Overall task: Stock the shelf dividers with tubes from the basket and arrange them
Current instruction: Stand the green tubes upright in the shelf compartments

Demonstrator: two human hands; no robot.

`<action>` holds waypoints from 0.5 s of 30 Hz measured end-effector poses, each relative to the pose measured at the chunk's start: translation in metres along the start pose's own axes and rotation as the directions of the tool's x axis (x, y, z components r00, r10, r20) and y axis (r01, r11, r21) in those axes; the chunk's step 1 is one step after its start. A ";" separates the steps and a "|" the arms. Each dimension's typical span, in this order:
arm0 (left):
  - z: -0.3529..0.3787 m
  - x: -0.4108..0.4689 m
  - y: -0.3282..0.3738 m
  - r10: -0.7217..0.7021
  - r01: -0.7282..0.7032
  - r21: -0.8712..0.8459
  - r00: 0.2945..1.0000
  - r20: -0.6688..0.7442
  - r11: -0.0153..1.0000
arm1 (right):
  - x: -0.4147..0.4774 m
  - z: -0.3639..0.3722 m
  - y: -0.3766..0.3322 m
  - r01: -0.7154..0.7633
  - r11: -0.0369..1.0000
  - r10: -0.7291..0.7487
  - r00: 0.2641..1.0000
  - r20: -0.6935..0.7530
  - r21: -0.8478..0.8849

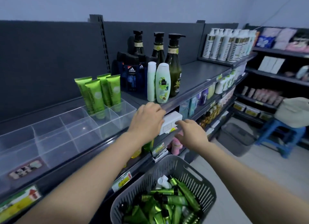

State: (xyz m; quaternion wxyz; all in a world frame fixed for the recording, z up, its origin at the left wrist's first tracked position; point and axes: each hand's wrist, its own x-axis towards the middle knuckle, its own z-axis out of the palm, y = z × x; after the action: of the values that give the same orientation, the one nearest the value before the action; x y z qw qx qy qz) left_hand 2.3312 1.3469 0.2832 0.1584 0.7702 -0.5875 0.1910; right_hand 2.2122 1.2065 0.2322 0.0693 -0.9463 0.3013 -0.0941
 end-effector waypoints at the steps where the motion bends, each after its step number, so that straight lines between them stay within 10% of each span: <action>1: 0.011 -0.006 0.006 -0.001 0.001 -0.003 0.999 0.035 1.000 | -0.007 0.008 0.009 -0.008 1.000 0.008 0.999 0.041 -0.011; 15: 0.154 -0.108 0.065 -0.152 0.150 0.048 0.825 0.544 0.987 | -0.081 0.120 0.086 -0.014 1.000 0.016 0.882 0.470 -0.008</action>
State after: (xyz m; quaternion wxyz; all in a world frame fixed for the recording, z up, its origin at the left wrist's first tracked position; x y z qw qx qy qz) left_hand 2.2591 1.3487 0.0977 -0.0024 0.8370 -0.5451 -0.0486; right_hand 2.1257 1.1937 0.0883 0.1388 -0.9387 0.2830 0.1394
